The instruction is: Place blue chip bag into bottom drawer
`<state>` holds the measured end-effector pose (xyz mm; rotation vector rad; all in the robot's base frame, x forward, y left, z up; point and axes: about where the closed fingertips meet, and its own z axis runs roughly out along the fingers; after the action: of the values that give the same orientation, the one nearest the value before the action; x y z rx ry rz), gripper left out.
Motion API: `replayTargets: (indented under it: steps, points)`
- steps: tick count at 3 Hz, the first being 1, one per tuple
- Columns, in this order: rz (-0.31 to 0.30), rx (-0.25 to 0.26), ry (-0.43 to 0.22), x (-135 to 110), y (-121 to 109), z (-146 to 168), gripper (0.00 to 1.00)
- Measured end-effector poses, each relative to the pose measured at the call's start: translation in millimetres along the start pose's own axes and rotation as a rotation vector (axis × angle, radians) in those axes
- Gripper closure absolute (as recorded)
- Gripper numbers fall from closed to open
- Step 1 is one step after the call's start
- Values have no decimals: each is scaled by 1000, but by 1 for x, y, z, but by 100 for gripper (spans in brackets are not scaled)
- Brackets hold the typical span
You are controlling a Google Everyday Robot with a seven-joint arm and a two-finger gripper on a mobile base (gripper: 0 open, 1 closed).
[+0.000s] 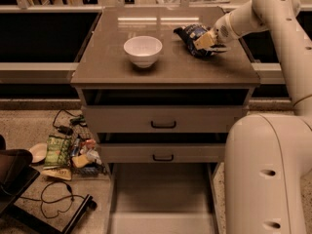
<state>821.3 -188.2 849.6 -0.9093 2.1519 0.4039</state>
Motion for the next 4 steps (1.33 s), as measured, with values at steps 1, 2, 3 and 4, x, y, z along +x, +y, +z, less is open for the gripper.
replayTargets:
  steps: [1,2,3,4]
  points:
    - [-1,1,0,-1,0,-1,100]
    - [-42,41,-2,-23,10,-39,100]
    - [-115,146,4,-46,24,-105,100]
    - [-154,241,3,-57,51,-167,100]
